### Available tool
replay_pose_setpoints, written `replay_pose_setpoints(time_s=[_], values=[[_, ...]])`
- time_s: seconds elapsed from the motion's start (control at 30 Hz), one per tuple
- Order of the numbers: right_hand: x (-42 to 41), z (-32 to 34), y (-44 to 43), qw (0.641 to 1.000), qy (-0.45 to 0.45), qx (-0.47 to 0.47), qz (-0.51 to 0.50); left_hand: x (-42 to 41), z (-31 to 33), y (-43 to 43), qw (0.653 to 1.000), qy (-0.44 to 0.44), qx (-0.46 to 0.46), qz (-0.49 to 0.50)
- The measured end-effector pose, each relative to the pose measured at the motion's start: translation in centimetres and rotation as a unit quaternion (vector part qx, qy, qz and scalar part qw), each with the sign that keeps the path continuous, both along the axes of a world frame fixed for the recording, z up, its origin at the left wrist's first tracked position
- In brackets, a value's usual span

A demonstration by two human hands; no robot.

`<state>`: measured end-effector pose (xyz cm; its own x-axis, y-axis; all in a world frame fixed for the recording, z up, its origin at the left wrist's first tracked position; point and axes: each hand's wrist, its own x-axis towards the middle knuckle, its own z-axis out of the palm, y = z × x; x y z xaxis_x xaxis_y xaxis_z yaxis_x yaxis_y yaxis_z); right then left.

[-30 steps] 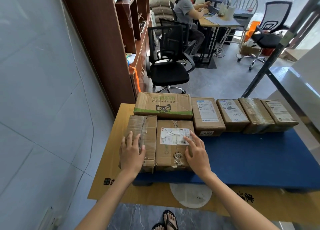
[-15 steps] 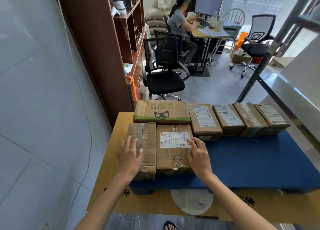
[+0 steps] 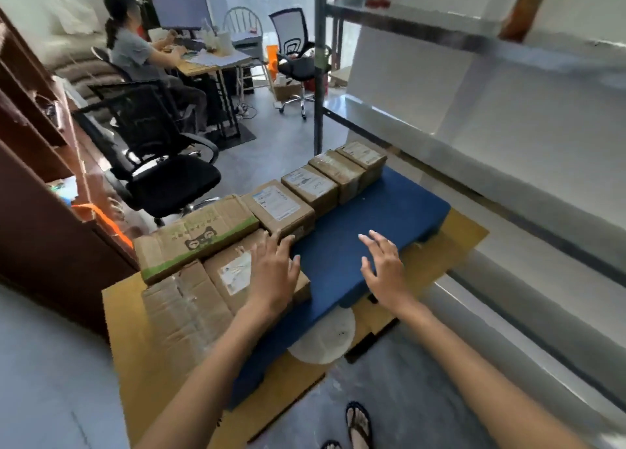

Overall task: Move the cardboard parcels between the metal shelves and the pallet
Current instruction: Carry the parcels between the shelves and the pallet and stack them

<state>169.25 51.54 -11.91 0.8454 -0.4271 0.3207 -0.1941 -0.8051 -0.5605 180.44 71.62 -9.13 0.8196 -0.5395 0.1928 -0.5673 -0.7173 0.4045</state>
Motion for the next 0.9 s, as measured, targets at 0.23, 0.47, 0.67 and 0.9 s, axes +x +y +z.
replay_pose_setpoints(time_s=[0.23,0.47,0.67,0.9], values=[[-17.4,3.1,-6.4,0.973,0.023,-0.01,-0.229,-9.9,0.9,-14.1,0.969,-0.015,0.005,-0.248],[-40.5,5.0,-7.6,0.888,0.039,0.009,-0.458,-28.0,3.1,-25.1,0.883,-0.004,-0.016,-0.469],[-62.0,6.2,-2.7,0.811,0.032,-0.006,-0.583,-47.4,3.8,-28.5,0.804,0.0,-0.02,-0.594],[-81.1,7.3,2.8,0.716,-0.021,0.004,-0.698,-68.2,5.7,-28.5,0.726,-0.005,-0.027,-0.687]])
